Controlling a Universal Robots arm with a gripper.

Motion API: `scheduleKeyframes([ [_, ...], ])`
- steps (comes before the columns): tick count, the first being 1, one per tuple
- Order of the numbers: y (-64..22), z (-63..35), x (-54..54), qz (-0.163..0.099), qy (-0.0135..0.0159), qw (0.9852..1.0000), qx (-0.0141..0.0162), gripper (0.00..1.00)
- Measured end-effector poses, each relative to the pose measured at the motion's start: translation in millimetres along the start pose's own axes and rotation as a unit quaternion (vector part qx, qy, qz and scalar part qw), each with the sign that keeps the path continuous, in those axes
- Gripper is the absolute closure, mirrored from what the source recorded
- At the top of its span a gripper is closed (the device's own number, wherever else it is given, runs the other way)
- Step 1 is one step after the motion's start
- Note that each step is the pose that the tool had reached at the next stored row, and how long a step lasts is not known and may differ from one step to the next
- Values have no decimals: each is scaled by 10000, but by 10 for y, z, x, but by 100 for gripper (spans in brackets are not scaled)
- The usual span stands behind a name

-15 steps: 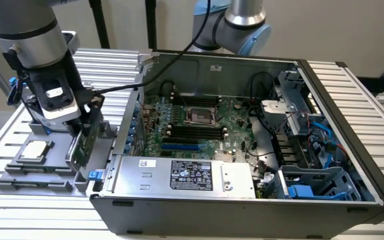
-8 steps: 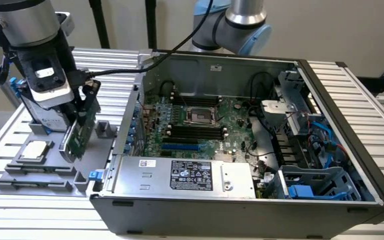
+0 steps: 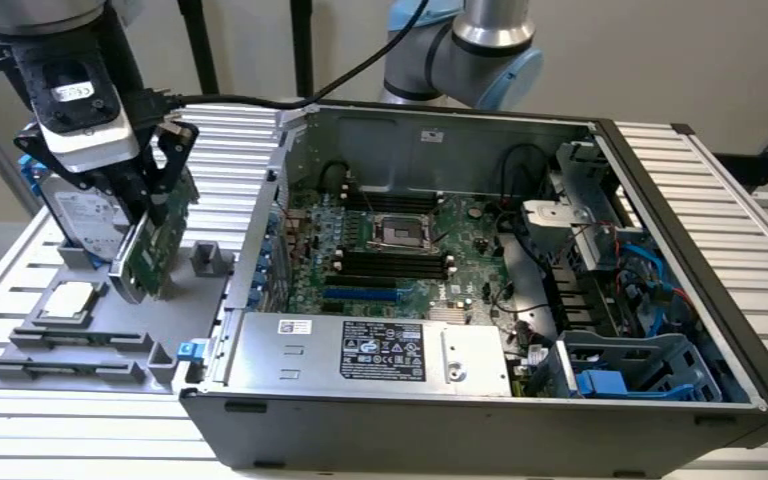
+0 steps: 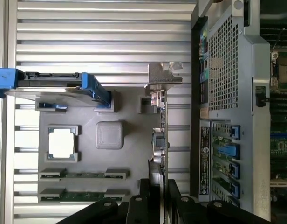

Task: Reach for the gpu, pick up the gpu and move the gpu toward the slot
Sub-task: 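Pick up the gpu and move the gpu toward the slot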

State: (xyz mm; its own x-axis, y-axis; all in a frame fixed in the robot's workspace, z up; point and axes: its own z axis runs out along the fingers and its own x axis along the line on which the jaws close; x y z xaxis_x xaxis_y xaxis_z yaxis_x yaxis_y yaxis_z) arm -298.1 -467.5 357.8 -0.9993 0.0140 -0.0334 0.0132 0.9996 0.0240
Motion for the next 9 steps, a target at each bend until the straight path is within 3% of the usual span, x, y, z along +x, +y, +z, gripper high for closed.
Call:
scheduleKeyframes([
  [4,6,-179,-106,-4,6,10000,-4,74],
  [9,14,-397,-316,-10,20,10000,-22,74],
])
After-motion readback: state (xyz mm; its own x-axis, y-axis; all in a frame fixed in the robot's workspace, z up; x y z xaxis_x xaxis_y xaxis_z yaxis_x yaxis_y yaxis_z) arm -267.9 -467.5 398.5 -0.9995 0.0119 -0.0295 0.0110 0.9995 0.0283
